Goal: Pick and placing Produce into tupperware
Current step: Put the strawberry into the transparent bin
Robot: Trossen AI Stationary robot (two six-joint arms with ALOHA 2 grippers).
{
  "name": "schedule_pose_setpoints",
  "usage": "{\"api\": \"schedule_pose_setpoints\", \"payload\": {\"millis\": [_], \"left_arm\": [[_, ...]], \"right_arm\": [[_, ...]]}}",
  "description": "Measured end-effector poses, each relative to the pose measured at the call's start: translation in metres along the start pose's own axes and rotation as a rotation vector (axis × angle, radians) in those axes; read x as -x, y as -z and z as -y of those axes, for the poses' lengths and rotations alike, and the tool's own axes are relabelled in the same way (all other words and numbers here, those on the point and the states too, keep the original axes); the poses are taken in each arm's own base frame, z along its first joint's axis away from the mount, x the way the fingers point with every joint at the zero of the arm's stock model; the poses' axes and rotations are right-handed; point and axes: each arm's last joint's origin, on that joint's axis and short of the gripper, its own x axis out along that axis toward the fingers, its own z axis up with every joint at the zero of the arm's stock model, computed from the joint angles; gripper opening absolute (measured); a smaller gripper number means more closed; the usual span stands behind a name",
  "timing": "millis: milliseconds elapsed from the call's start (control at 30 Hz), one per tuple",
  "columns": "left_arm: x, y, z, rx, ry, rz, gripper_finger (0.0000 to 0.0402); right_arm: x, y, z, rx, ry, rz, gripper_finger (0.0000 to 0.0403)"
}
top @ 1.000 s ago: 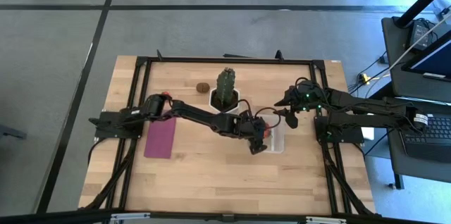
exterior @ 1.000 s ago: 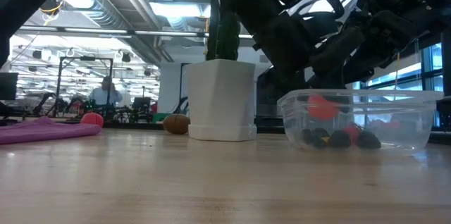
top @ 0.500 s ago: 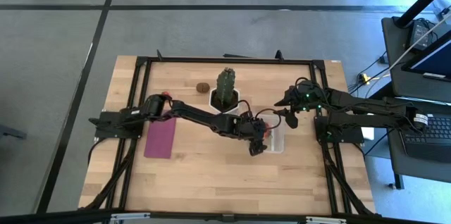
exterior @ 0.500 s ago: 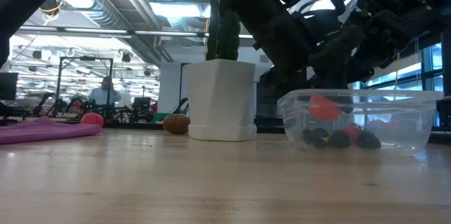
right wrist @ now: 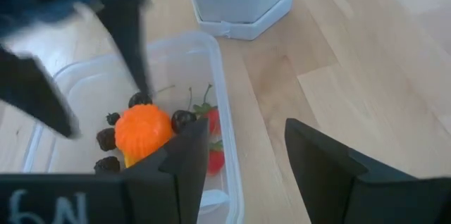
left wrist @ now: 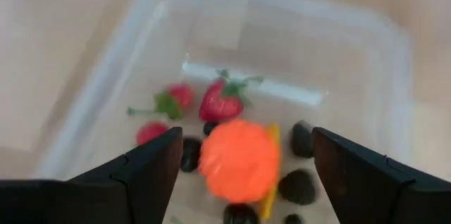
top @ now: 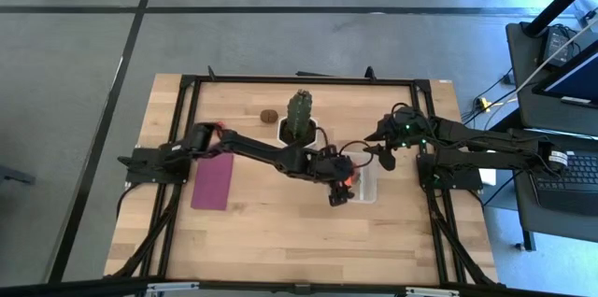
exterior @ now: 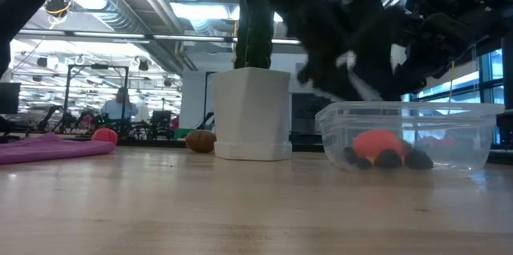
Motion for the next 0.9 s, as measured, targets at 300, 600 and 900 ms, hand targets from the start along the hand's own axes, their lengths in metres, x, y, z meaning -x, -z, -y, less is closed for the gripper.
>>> {"api": "schedule_pose_setpoints", "payload": {"millis": [300,600,900], "left_arm": [[0.097,-0.025,-0.001,-0.083,0.004,-0.053,0.0306],[0.215,-0.019,-0.030,0.137,-0.116,-0.201,0.0306],[0.292,0.006,-0.035,0.025,-0.314,-0.226,0.0306]], "right_arm": [[0.000,0.007,0.000,-0.022,0.006,-0.075,0.0188],[0.000,0.007,0.001,-0.023,0.006,-0.075,0.0188],[0.000,0.007,0.000,-0.019,0.005,-0.072,0.0188]]}}
